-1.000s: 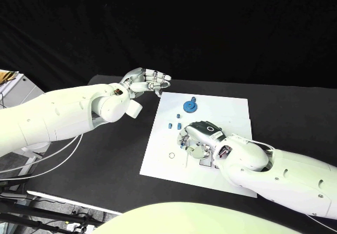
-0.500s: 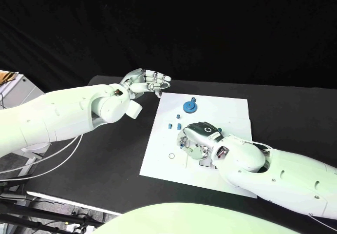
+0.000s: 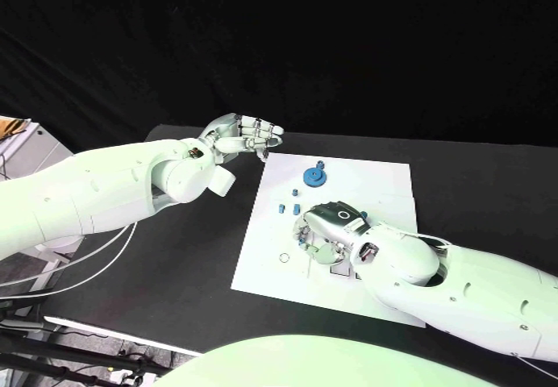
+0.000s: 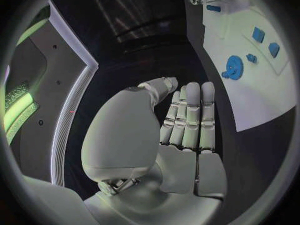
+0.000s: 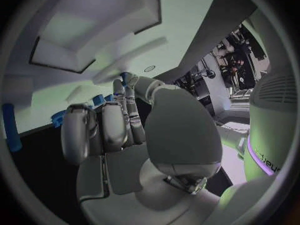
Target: Assemble the parts on the task board
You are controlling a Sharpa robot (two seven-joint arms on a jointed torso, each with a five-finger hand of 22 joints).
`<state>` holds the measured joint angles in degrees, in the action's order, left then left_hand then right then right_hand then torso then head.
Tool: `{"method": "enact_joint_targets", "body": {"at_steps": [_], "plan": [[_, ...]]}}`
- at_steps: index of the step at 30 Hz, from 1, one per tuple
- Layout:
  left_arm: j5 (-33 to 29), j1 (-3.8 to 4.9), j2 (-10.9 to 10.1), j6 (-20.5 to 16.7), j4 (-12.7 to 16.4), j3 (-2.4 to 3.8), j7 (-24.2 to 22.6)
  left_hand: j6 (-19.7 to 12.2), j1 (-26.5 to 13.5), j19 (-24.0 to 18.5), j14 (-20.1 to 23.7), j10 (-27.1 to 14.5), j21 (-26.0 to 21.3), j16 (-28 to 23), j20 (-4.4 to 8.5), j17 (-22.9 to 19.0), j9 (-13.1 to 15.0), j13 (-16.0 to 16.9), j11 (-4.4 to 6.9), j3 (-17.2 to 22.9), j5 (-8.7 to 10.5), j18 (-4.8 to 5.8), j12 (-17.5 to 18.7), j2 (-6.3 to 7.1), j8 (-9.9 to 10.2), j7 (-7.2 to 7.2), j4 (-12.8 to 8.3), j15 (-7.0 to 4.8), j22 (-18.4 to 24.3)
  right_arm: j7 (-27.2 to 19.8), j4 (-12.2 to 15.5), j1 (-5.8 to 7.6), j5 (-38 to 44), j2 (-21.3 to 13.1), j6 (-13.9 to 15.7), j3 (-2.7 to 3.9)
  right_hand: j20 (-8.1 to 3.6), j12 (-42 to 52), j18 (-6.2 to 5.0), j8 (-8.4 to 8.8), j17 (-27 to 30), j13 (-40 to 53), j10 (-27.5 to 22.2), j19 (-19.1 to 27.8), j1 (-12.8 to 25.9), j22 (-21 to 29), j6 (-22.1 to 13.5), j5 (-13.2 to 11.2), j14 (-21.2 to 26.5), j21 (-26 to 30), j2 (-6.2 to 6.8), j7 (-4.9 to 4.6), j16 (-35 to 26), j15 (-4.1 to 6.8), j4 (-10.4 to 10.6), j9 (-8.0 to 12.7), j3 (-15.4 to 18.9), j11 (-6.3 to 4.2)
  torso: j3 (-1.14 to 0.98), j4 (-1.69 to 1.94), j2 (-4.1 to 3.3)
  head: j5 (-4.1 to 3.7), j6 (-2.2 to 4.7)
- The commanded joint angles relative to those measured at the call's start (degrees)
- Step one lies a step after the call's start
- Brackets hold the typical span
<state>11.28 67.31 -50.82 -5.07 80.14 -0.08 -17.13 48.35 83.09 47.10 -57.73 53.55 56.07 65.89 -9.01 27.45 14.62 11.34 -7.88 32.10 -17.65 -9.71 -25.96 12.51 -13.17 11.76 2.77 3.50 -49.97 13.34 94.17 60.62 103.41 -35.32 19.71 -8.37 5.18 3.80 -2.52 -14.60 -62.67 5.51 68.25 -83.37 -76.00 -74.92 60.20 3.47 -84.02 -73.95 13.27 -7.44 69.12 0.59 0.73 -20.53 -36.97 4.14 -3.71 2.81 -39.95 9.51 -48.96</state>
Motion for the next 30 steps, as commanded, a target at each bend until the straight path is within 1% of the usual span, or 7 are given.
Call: {"method": "enact_joint_targets", "body": {"at_steps": [1,7,13,18,22,25,30], "plan": [[-0.21,0.10,0.07,0.96,0.10,0.05,-0.11,-0.12,-0.31,-0.30,-0.22,-0.17,0.25,-0.32,-0.08,-0.10,-0.10,-0.06,-0.01,-0.08,-0.24,-0.82,-0.31,-0.36,0.10,0.05,-0.39,0.07,-0.09,-0.64,-0.14,-0.21,0.10,-0.33,0.34,-0.15,0.84,-0.08,-1.74,1.33,4.10,-1.14,-4.63,2.03,0.47,-6.97,-2.59,-0.14,1.23,5.59,1.65,0.51,-3.24,-1.12,0.34,0.40,1.55,1.27,0.00,-0.02,0.02,-0.08,0.12],[-0.21,0.10,0.08,1.00,0.02,0.04,-0.09,-0.12,-0.31,-0.30,-0.22,-0.17,0.25,-0.32,-0.08,-0.10,-0.10,-0.06,-0.01,-0.08,-0.24,-0.82,-0.31,-0.36,0.10,0.05,-0.39,0.07,-0.09,-1.00,0.81,-0.20,-0.58,-1.24,3.45,-0.16,1.60,1.43,-2.50,2.65,7.42,-1.41,-8.56,3.50,-0.90,-5.12,-4.64,-0.07,2.83,10.12,1.24,0.88,-4.88,-1.65,0.96,0.68,5.69,1.92,-0.02,0.05,0.04,-0.28,0.37],[-0.21,0.10,0.08,1.18,-0.11,0.04,0.02,-0.11,-0.28,-0.35,-0.18,-0.18,0.24,-0.36,-0.09,-0.15,-0.12,-0.07,0.00,-0.04,-0.24,-0.83,-0.37,-0.43,0.10,0.04,-0.49,0.06,-0.10,-0.97,2.75,0.12,-1.15,-2.86,5.00,-0.08,1.64,2.01,-2.46,2.87,7.23,-1.36,-9.05,3.31,-1.40,-5.14,-4.87,-0.05,2.76,10.00,1.10,0.90,-4.45,-1.68,1.08,0.75,6.51,1.94,0.01,0.00,0.05,-0.47,0.67],[-0.21,0.09,0.11,1.31,-0.18,0.04,0.11,-0.11,-0.28,-0.35,-0.18,-0.18,0.24,-0.36,-0.09,-0.15,-0.12,-0.07,0.00,-0.04,-0.24,-0.83,-0.37,-0.43,0.10,0.04,-0.49,0.06,-0.10,-0.43,4.82,1.09,-2.39,-5.09,5.13,0.21,1.56,3.15,-2.18,2.85,6.35,-1.19,-8.68,2.50,-1.93,-5.68,-4.56,-0.05,2.14,8.53,0.73,0.93,-3.31,-1.55,1.23,0.72,6.84,1.78,0.04,0.01,0.03,-0.70,0.94],[-0.21,0.09,0.11,1.43,-0.22,0.03,0.13,-0.11,-0.28,-0.35,-0.18,-0.18,0.24,-0.36,-0.09,-0.15,-0.12,-0.07,0.00,-0.04,-0.24,-0.83,-0.37,-0.43,0.10,0.04,-0.49,0.06,-0.10,0.06,6.57,2.69,-5.66,-7.85,3.46,0.66,1.30,4.76,-1.66,2.87,4.57,-1.00,-7.71,1.11,-2.06,-6.78,-4.19,-0.05,0.97,5.68,0.55,0.56,-1.31,-1.25,1.58,0.71,6.71,1.43,0.08,0.00,0.04,-1.13,1.30],[-0.21,0.09,0.09,1.50,-0.25,0.03,0.09,-0.12,-0.30,-0.37,-0.17,-0.19,0.24,-0.38,-0.09,-0.18,-0.13,-0.08,0.00,-0.04,-0.23,-0.83,-0.40,-0.43,0.10,0.05,-0.55,0.06,-0.11,0.28,7.39,4.41,-9.29,-10.09,1.18,1.03,1.08,5.65,-1.24,2.89,2.88,-0.94,-6.95,0.12,-2.08,-7.68,-3.98,-0.06,0.09,3.43,0.61,0.49,0.32,-1.08,1.74,0.71,6.37,1.20,0.12,-0.08,0.05,-1.60,1.67],[-0.21,0.08,0.08,1.60,-0.31,0.02,-0.01,-0.12,-0.30,-0.37,-0.17,-0.19,0.24,-0.38,-0.09,-0.18,-0.13,-0.08,0.00,-0.04,-0.23,-0.83,-0.40,-0.43,0.10,0.05,-0.55,0.06,-0.11,0.40,7.04,7.16,-12.78,-12.85,-2.59,1.44,0.94,5.98,-1.02,3.07,2.05,-1.03,-6.88,-0.38,-1.63,-8.14,-4.11,-0.10,-0.40,2.34,1.08,0.42,1.24,-0.99,2.05,0.77,6.40,1.12,0.11,-0.18,0.11,-2.33,2.16]]}}
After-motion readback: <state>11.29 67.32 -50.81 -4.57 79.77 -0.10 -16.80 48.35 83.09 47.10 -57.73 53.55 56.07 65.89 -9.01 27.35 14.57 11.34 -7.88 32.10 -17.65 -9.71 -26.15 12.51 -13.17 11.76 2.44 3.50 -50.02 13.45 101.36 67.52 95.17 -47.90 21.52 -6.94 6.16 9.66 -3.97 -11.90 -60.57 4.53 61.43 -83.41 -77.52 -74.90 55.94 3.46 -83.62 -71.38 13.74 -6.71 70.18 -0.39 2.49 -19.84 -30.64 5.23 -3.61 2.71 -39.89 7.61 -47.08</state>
